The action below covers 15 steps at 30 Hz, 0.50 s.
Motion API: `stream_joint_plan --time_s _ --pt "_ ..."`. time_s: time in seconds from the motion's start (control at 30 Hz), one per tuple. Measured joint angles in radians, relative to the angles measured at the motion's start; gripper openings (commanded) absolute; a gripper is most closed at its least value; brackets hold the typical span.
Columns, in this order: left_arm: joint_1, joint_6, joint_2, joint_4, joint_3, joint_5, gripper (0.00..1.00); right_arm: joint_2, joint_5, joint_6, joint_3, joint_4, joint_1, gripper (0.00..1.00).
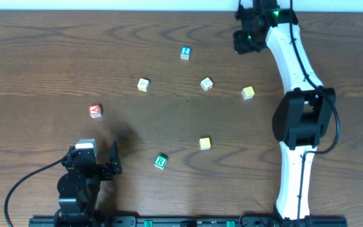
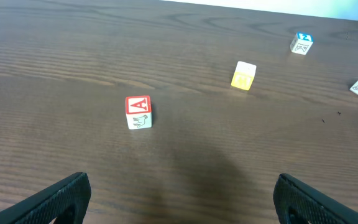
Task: Spell out Ai2
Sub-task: 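Carry the I block to table center and set it down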
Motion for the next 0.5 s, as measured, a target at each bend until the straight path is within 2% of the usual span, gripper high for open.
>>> stream_joint_plan --time_s 0.27,0.4,0.5 --pt "0.0 0.0 0.0 0.0 0.0 0.0 0.95 -0.102 -0.163 0.121 0.019 -0.119 0.134 0.01" --pt "0.0 0.0 0.0 0.0 0.0 0.0 0.95 -0.1 -0.086 0.196 0.018 -0.182 0.244 0.01" --pt "0.0 0.0 0.0 0.0 0.0 0.0 0.95 -0.1 0.061 0.292 0.018 -0.195 0.364 0.01"
